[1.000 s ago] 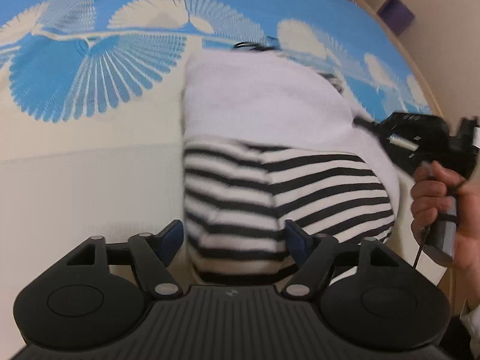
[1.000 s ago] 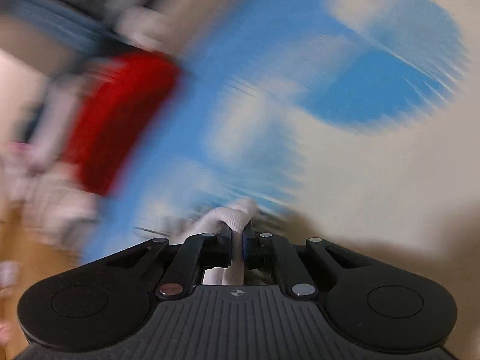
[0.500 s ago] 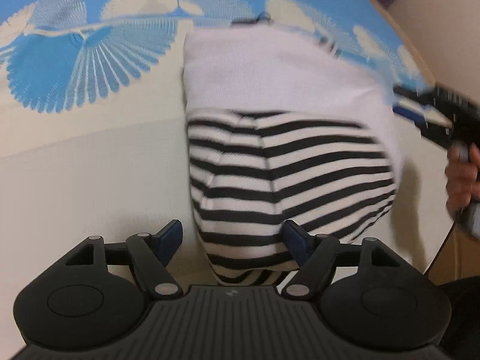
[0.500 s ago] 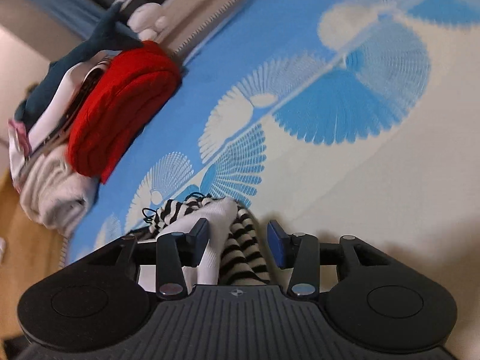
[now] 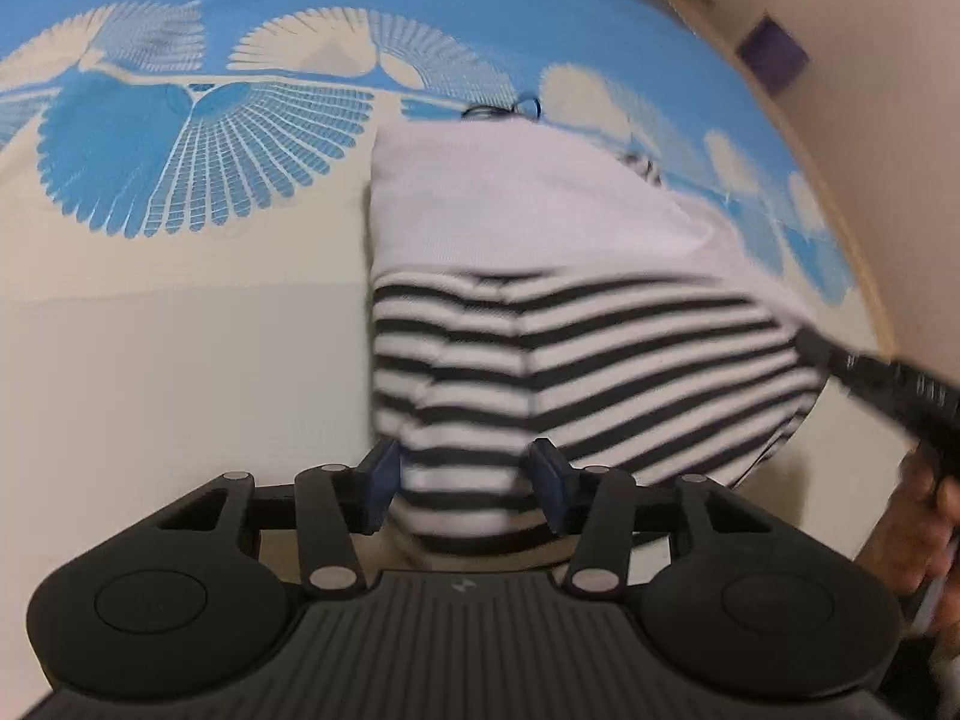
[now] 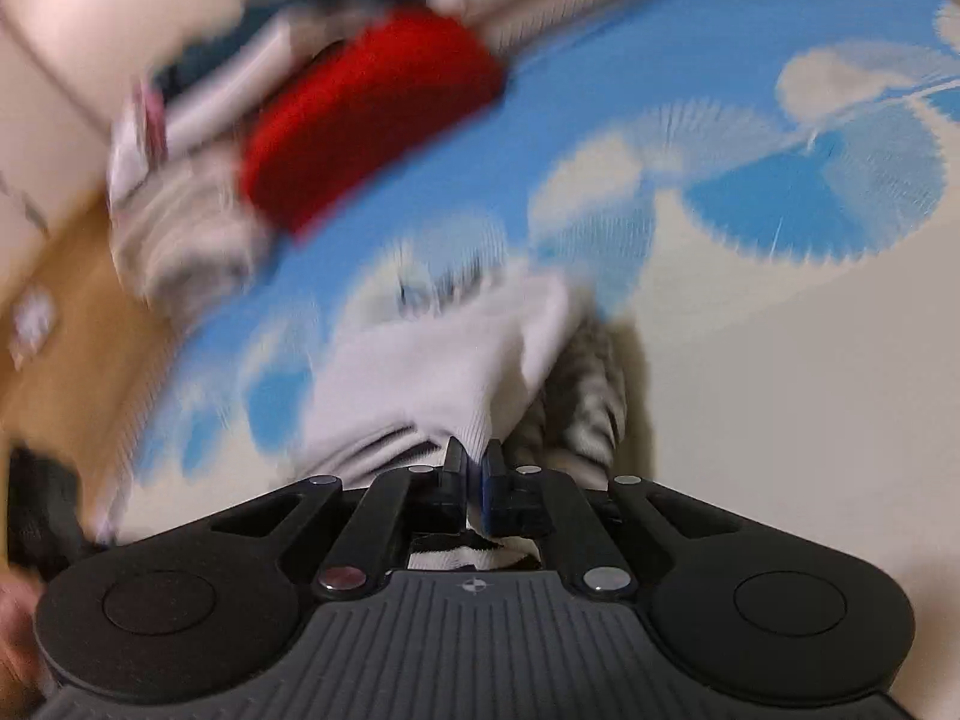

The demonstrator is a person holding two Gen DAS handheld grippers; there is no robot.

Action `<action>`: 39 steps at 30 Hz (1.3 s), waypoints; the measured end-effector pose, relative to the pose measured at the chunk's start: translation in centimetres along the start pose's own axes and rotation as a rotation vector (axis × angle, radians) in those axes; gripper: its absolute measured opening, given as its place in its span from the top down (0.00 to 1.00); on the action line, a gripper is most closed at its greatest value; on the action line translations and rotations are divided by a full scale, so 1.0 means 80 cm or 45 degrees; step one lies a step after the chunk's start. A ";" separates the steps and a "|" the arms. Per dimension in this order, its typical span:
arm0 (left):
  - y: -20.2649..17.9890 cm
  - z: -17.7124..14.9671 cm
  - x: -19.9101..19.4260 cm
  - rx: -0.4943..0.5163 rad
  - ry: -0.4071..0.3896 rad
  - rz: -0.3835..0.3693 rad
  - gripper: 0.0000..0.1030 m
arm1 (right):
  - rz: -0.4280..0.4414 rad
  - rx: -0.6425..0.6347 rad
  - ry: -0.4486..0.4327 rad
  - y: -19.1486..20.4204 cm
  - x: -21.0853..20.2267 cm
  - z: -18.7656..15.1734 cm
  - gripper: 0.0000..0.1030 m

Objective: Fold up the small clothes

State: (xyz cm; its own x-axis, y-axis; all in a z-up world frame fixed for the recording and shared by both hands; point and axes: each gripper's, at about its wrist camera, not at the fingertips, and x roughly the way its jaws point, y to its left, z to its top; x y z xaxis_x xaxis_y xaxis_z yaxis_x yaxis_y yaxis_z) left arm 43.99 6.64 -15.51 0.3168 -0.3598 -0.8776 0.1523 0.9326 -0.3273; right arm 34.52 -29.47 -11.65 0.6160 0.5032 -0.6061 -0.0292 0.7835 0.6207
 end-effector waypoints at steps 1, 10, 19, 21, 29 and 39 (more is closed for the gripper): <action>-0.004 -0.003 0.008 0.027 0.033 0.023 0.45 | -0.079 -0.027 0.024 -0.003 0.004 -0.004 0.96; -0.025 -0.017 0.017 0.223 0.039 0.213 0.37 | -0.197 -0.083 0.088 -0.013 0.012 -0.019 0.92; -0.091 -0.051 -0.095 0.284 -0.362 0.441 0.07 | -0.382 -0.291 -0.138 0.051 -0.062 -0.029 0.52; -0.108 -0.070 -0.121 0.282 -0.429 0.466 0.05 | -0.383 -0.316 -0.255 0.081 -0.102 -0.042 0.29; -0.144 -0.160 -0.188 0.191 -0.541 0.449 0.05 | -0.388 -0.319 -0.454 0.133 -0.198 -0.130 0.17; -0.161 -0.233 -0.222 0.186 -0.603 0.439 0.01 | -0.400 -0.341 -0.383 0.155 -0.211 -0.206 0.17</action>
State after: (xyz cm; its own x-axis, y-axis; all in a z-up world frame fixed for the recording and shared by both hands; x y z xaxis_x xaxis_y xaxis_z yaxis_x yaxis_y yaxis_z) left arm 18.94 1.57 -2.22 0.7481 -0.0433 -0.6621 0.0832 0.9961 0.0290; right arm 10.81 -22.26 -1.92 0.8257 0.1316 -0.5486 0.0176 0.9660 0.2580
